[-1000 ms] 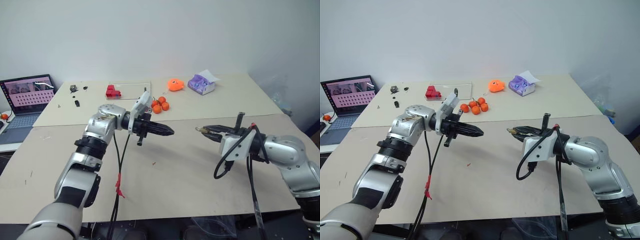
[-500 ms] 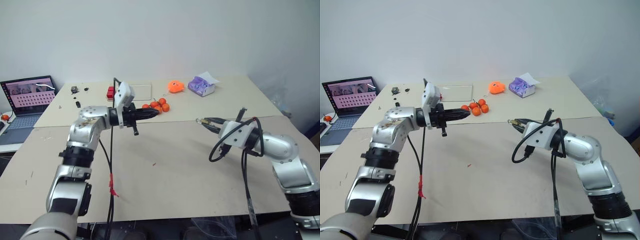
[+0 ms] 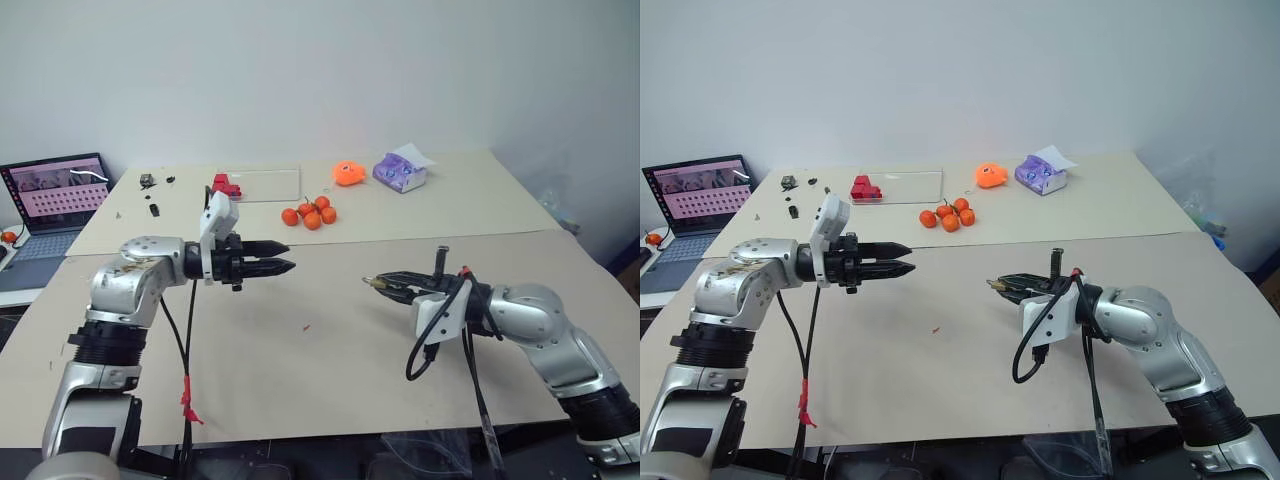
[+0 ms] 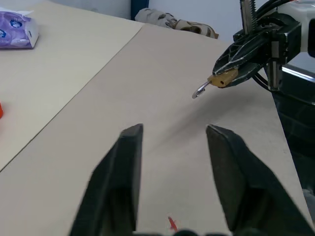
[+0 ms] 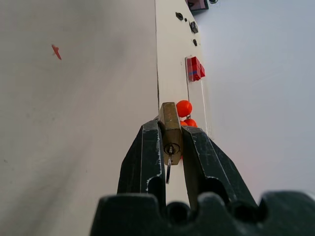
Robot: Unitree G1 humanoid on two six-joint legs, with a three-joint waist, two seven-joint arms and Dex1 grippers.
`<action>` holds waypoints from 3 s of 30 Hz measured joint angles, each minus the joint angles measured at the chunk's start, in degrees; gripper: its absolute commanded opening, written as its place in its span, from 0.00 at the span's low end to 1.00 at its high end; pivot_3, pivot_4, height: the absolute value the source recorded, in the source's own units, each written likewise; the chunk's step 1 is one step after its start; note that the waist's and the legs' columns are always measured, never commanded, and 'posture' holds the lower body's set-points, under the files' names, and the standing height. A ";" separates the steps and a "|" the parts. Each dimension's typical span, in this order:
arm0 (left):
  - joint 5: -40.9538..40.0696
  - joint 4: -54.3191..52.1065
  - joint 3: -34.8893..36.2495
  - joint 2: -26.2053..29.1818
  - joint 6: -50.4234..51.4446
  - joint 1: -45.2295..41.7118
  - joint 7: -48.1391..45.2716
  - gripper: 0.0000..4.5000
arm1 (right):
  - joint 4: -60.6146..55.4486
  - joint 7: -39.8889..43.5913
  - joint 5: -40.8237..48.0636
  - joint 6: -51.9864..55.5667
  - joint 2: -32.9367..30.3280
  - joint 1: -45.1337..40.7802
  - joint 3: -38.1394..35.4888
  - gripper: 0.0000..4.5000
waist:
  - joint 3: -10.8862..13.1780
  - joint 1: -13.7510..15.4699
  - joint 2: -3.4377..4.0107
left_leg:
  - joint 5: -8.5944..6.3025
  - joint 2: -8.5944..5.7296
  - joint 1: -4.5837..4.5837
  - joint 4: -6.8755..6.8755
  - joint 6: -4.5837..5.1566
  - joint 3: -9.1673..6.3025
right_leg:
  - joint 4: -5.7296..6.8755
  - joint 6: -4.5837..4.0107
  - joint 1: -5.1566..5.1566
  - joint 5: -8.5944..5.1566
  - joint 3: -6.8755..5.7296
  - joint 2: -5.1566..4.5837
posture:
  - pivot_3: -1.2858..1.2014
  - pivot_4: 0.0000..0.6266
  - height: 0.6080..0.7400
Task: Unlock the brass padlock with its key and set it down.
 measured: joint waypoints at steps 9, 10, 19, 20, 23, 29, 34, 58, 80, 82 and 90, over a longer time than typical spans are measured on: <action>3.13 -0.76 -2.45 4.73 -6.73 3.01 -4.74 0.99 | 8.57 -9.54 -14.83 -14.93 5.26 -6.19 6.12 0.03 | -0.12 -0.06 -0.11 | 0.08 -0.02 -0.02 -0.04 -0.14 0.03 | 0.05 -0.04 -0.12 0.02 0.03 -0.03 | 0.52 0.00 1.00; 3.13 -0.92 -2.43 5.18 -6.73 3.00 -4.79 0.99 | 10.53 -12.39 -18.28 -17.44 5.69 -7.06 7.26 0.03 | -0.13 -0.07 -0.13 | 0.08 -0.02 -0.02 -0.05 -0.14 0.01 | 0.05 -0.04 -0.13 0.02 0.03 -0.03 | 0.52 0.00 1.00; 2.35 -3.69 -2.17 6.65 -6.30 3.16 -4.70 0.99 | 26.24 -35.99 -44.11 -27.46 9.42 -13.58 17.59 0.03 | -0.18 -1.24 -0.17 | 0.20 -0.05 -0.01 -0.10 -0.35 0.04 | 0.09 -0.05 -0.21 0.02 0.12 -0.02 | 0.52 0.00 1.00; 2.32 -3.77 -2.11 6.88 -6.19 3.20 -4.61 0.99 | 28.85 -38.97 -46.65 -27.76 10.05 -14.80 19.37 0.03 | -0.19 -1.50 -0.18 | 0.23 -0.05 0.00 -0.12 -0.39 0.04 | 0.09 -0.06 -0.21 0.02 0.14 -0.02 | 0.52 0.00 1.00; 2.20 -4.14 -1.97 7.04 -6.06 3.27 -4.22 0.99 | 34.31 -43.26 -49.67 -28.39 11.28 -17.79 22.53 0.03 | -0.19 -2.15 -0.18 | 0.26 -0.06 0.00 -0.13 -0.45 0.02 | 0.09 -0.06 -0.21 0.03 0.21 -0.02 | 0.52 0.24 1.00; 1.79 -4.91 -1.17 7.02 -6.00 3.75 -3.76 1.00 | 40.05 -45.07 -49.32 -31.20 13.16 -23.45 25.44 0.14 | 3.04 -3.00 -0.83 | -0.10 0.19 1.04 -0.57 0.33 -0.05 | -0.08 -0.47 0.61 0.05 0.36 0.27 | 0.52 0.24 1.00; 1.78 -4.68 -1.23 5.86 -6.22 3.67 -2.94 1.00 | 41.81 -44.32 -48.19 -33.74 12.35 -25.26 26.78 0.55 | 3.06 -2.95 -0.81 | -0.26 0.29 0.85 -0.58 0.58 -0.04 | 0.14 -0.48 0.24 0.02 0.43 0.28 | 0.52 0.24 1.00; 2.68 -2.61 2.28 3.49 -11.18 7.35 2.60 1.00 | 22.95 12.00 29.27 7.79 -18.84 -2.56 15.49 0.99 | 3.73 -1.29 -0.18 | -0.97 0.84 1.00 0.10 1.71 -0.06 | -0.78 -0.43 1.50 -0.02 0.48 -0.02 | 0.52 0.24 1.00; 11.62 -5.59 7.59 -21.34 -12.22 9.85 50.70 1.00 | -1.43 -32.54 52.18 56.21 8.56 6.31 -16.12 0.99 | 3.83 1.09 -0.19 | -0.84 0.83 0.59 -0.06 0.92 0.06 | -0.68 -0.31 0.78 0.06 0.37 0.23 | 0.52 0.24 1.00; 12.57 -5.46 7.90 -22.36 -13.70 10.03 53.54 1.00 | -0.93 -34.13 48.97 55.71 9.19 5.14 -16.11 0.99 | 3.82 1.24 -0.19 | -0.84 0.81 0.56 -0.06 0.92 0.06 | -0.68 -0.31 0.78 0.07 0.34 0.22 | 0.52 0.24 1.00; 17.64 -1.26 9.11 -24.84 -20.53 12.35 61.82 1.00 | 5.32 -37.80 37.08 51.88 13.25 2.56 -17.06 0.99 | 3.81 1.39 -0.17 | -0.84 0.79 0.54 -0.07 0.92 0.10 | -0.70 -0.30 0.79 0.07 0.34 0.27 | 0.52 0.24 1.00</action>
